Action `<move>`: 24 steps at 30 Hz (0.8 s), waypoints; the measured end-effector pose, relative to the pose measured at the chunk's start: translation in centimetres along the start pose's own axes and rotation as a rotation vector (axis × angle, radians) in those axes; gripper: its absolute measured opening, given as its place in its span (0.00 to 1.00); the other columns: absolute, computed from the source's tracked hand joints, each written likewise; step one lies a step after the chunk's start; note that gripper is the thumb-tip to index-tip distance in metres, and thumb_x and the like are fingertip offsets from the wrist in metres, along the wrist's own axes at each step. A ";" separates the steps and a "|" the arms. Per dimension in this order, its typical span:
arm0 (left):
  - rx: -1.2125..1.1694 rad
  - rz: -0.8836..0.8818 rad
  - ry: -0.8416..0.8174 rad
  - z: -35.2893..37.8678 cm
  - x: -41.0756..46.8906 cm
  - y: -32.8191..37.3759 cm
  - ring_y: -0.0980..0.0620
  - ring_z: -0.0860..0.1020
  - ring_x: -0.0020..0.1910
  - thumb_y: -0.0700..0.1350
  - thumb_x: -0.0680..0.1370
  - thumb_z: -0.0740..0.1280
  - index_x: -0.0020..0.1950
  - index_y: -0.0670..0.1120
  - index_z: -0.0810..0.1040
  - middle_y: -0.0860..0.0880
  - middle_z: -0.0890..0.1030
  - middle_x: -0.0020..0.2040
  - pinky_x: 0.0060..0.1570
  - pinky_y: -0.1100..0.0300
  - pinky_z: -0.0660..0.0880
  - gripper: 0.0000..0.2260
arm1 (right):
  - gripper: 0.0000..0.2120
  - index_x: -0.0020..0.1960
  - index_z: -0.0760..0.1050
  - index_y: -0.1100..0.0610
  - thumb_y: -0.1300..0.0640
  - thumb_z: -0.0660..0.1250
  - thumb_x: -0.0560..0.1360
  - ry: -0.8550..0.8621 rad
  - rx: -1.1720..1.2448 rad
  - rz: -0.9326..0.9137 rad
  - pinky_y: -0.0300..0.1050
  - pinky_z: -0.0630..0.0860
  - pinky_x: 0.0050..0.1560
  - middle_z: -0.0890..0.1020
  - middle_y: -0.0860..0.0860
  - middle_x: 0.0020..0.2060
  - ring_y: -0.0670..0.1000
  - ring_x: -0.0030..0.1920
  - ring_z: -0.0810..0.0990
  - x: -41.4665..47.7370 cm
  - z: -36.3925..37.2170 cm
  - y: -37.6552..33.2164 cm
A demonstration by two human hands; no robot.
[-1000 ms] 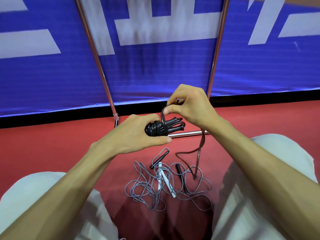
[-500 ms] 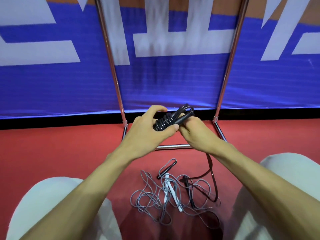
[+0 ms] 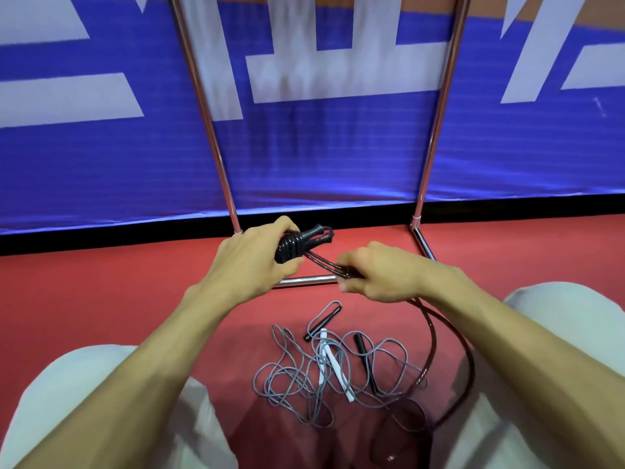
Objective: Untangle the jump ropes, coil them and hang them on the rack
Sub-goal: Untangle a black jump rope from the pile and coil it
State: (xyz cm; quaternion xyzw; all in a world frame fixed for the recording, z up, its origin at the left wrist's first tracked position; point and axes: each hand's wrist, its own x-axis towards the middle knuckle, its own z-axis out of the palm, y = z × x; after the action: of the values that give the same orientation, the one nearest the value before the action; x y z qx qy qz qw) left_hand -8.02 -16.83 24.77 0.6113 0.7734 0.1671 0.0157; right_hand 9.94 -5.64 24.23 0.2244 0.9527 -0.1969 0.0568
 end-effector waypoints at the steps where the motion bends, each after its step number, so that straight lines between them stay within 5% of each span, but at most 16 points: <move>1: 0.053 0.038 -0.016 0.2 0.0 0.1 0.48 0.77 0.47 0.53 0.76 0.68 0.58 0.56 0.69 0.58 0.75 0.46 0.42 0.55 0.68 0.14 | 0.04 0.45 0.71 0.53 0.54 0.62 0.79 0.005 -0.094 -0.017 0.44 0.68 0.38 0.79 0.50 0.39 0.53 0.42 0.77 -0.2 0.0 0.0; 5: 0.121 0.097 -0.084 0.7 0.2 0.5 0.46 0.74 0.39 0.50 0.76 0.66 0.55 0.54 0.65 0.55 0.74 0.44 0.38 0.54 0.69 0.12 | 0.04 0.48 0.71 0.54 0.61 0.60 0.78 0.176 -0.343 -0.207 0.46 0.68 0.35 0.75 0.48 0.44 0.54 0.45 0.76 -1.0 -0.3 -0.2; 10: 0.156 0.091 -0.199 1.3 0.3 1.6 0.49 0.73 0.31 0.50 0.72 0.66 0.50 0.57 0.68 0.53 0.76 0.38 0.39 0.53 0.75 0.10 | 0.18 0.54 0.79 0.52 0.68 0.64 0.69 0.385 -0.448 -0.376 0.40 0.53 0.25 0.73 0.46 0.38 0.52 0.34 0.72 -1.1 -0.8 -0.2; 14: 0.157 0.119 -0.270 1.3 0.3 1.9 0.46 0.76 0.37 0.58 0.70 0.69 0.48 0.57 0.71 0.52 0.76 0.35 0.41 0.51 0.77 0.11 | 0.05 0.42 0.81 0.53 0.56 0.70 0.66 0.588 -0.234 -0.368 0.42 0.68 0.27 0.79 0.47 0.34 0.53 0.34 0.78 -0.9 -1.4 0.3; 18: 0.060 0.158 -0.298 1.2 -0.1 2.5 0.51 0.74 0.33 0.72 0.67 0.65 0.43 0.57 0.74 0.52 0.74 0.30 0.35 0.55 0.71 0.20 | 0.11 0.38 0.81 0.53 0.45 0.72 0.64 0.632 -0.107 -0.234 0.46 0.70 0.31 0.79 0.48 0.31 0.54 0.33 0.76 -0.5 -2.0 1.1; 24: -0.303 0.233 -0.230 -0.4 -0.8 2.4 0.54 0.68 0.25 0.65 0.72 0.63 0.39 0.53 0.71 0.50 0.70 0.28 0.30 0.50 0.70 0.15 | 0.15 0.44 0.82 0.50 0.43 0.61 0.72 0.610 -0.038 -0.204 0.43 0.68 0.34 0.79 0.46 0.36 0.51 0.38 0.77 0.2 -1.2 1.1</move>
State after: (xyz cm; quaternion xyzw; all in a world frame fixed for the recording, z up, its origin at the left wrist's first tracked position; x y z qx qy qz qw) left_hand -5.67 -17.18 25.65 0.7021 0.6568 0.2113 0.1761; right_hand 10.28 -4.14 24.92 0.1753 0.9469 -0.1073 -0.2474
